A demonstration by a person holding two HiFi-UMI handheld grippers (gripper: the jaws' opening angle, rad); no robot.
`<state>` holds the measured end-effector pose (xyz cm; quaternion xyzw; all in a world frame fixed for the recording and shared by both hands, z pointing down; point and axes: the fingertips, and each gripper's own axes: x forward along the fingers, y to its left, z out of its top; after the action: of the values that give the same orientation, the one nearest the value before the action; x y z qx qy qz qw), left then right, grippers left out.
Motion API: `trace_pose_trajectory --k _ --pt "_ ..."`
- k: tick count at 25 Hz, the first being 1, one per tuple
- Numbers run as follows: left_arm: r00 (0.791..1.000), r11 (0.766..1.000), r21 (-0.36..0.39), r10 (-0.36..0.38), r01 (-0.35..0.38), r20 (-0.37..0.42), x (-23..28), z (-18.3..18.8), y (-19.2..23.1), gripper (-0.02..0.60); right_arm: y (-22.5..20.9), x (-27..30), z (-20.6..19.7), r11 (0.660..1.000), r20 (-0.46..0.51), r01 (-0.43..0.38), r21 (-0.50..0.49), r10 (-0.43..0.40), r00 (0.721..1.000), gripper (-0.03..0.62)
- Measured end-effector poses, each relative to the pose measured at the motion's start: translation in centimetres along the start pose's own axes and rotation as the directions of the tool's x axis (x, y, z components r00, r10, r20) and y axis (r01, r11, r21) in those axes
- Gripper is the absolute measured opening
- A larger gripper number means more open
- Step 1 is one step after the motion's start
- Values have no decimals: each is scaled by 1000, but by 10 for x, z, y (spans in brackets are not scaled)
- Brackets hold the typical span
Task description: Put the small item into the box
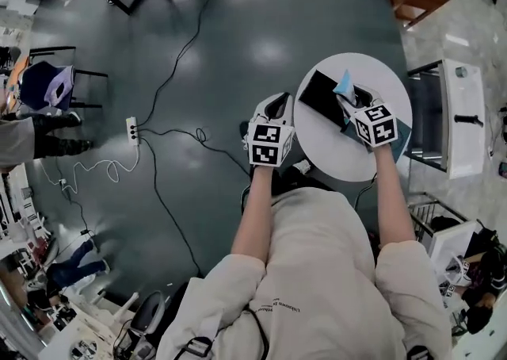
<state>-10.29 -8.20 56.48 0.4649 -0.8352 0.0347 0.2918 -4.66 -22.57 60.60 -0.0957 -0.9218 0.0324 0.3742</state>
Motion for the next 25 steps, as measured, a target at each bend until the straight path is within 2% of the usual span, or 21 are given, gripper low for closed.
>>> trace_pose_trajectory --k 4,8,12,17,21,25 --pt "1000 1000 14 -11 11 -8 -3 2 -1 21 3 10 -5 985 -70 47 -169 -60 996 219" --pt "997 996 62 -65 68 -45 6 1 -6 21 11 25 -10 963 -120 51 -263 -85 989 219" --pt "992 989 99 -104 111 -71 14 2 -8 21 11 37 -15 965 -122 68 -252 -101 987 219" --pt "982 970 164 -166 179 -88 29 13 -12 21 9 55 -26 960 -194 87 -268 -142 971 219" --pt "978 967 163 -179 195 -107 34 14 -9 21 13 66 -35 954 -227 96 -283 -164 960 219" --pt "974 961 171 -199 216 -111 40 22 -8 21 13 80 -47 941 -291 87 -326 -188 938 219"
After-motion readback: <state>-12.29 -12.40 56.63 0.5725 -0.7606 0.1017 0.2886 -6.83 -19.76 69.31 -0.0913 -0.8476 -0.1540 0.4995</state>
